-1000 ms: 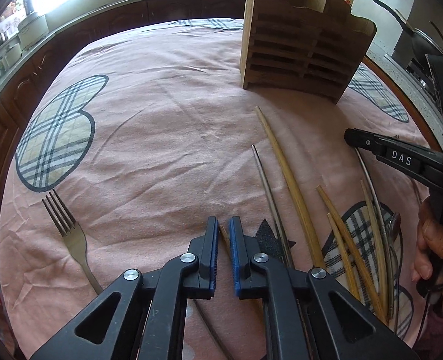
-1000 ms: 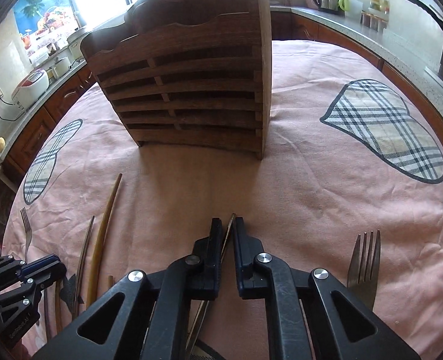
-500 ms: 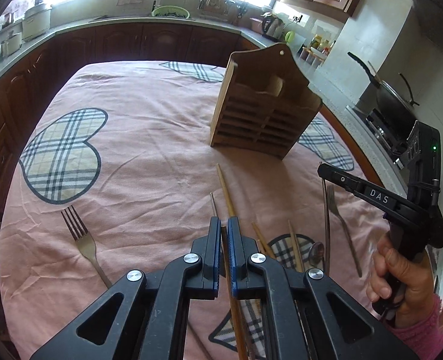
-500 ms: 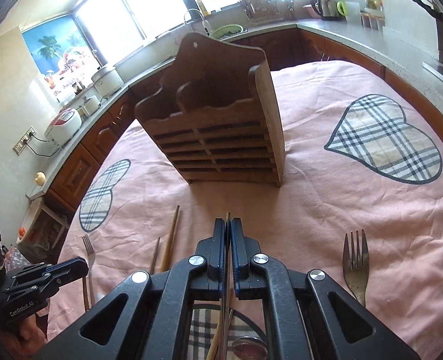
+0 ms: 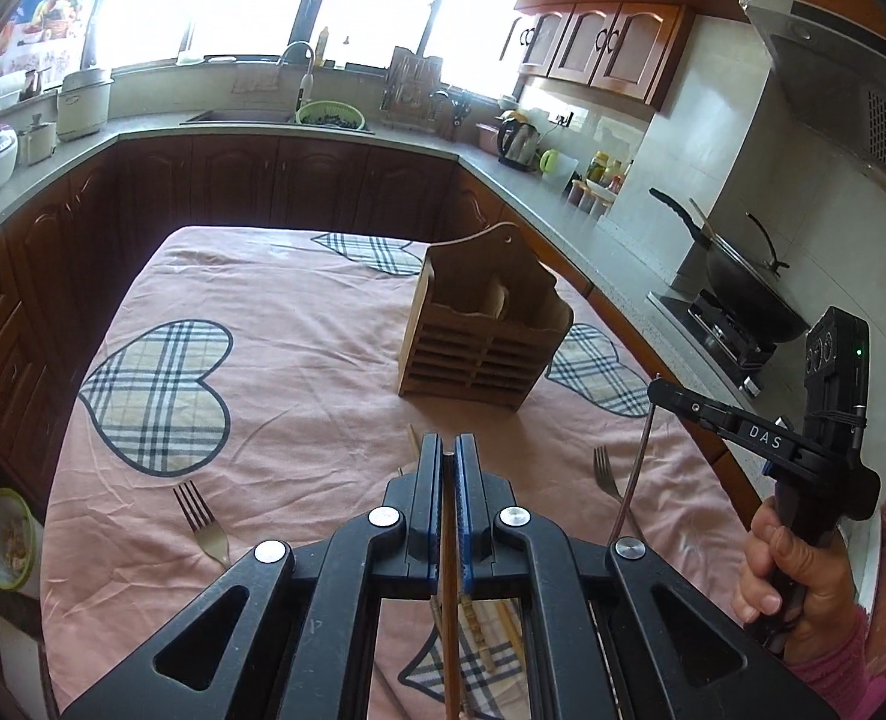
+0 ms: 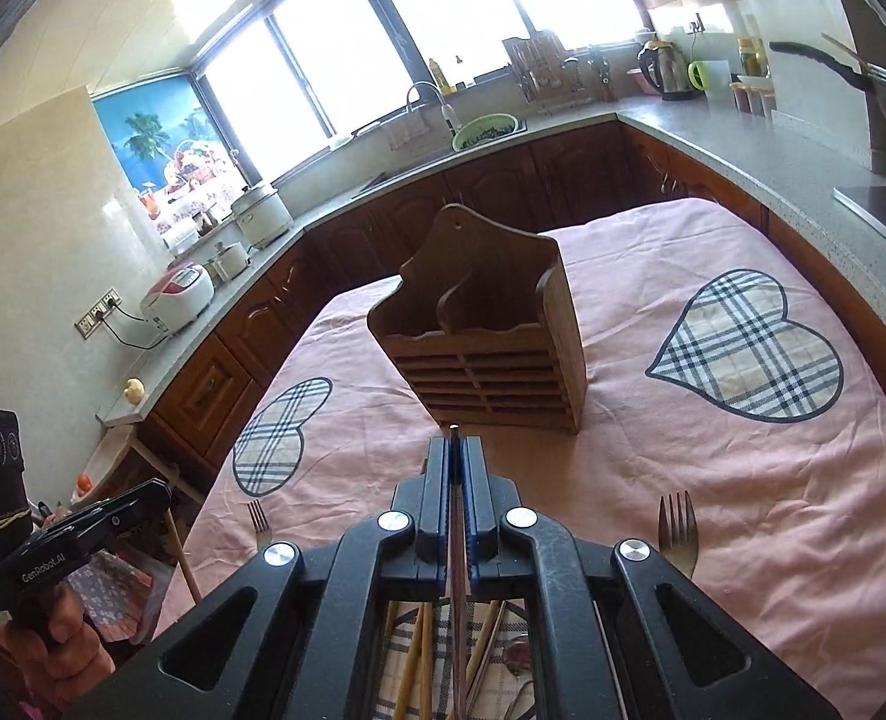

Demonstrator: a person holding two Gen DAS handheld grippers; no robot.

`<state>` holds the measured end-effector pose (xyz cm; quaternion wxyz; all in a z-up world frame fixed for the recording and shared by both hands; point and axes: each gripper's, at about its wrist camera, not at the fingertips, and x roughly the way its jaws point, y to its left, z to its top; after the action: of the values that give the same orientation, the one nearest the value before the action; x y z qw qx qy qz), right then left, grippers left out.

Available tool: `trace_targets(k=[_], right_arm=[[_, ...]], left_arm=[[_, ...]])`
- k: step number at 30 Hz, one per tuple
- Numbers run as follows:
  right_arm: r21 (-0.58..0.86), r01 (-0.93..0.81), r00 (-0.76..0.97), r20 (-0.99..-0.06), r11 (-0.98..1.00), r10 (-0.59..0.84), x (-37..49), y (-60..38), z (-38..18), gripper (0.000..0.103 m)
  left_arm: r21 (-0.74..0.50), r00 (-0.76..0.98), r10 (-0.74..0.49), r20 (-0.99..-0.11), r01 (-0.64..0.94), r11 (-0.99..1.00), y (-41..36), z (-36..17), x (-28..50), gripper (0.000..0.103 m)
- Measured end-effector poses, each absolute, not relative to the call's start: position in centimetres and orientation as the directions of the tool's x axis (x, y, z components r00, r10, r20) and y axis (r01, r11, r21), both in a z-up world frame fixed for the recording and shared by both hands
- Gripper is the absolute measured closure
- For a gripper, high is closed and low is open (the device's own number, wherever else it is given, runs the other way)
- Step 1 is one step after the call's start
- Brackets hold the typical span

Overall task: Organize utensils
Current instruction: 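Lift the held chopstick with the left tool over the wooden holder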

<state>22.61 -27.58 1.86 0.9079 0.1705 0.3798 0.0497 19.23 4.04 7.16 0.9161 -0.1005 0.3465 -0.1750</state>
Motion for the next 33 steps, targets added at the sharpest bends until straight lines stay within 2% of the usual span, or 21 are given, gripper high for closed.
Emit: trace_targets(k=[17,25,33], right_arm=[[0.325,0.021,0.806,-0.565,0.945,0.176,22.0,-28.1,6.6,0.099],[0.322,0.047,0.869,-0.481,0.946,0.12,23.7,-29.7,9.2,0.099],[0.32,0.071,0.913,-0.402,0.945,0.068,26.1,-31.2,11.8,0.099]], left_arm=[[-0.258,0.812,-0.345,-0.47,0.248,0.934,4.2,10.1,18.4,0.101],[-0.29,0.87,-0.347,-0.35,0.252,0.923,4.8,12.1,20.7,0.101],[-0.264,0.91,-0.335,-0.243,0.27,0.926,3.8,12.8,23.5,0.101]])
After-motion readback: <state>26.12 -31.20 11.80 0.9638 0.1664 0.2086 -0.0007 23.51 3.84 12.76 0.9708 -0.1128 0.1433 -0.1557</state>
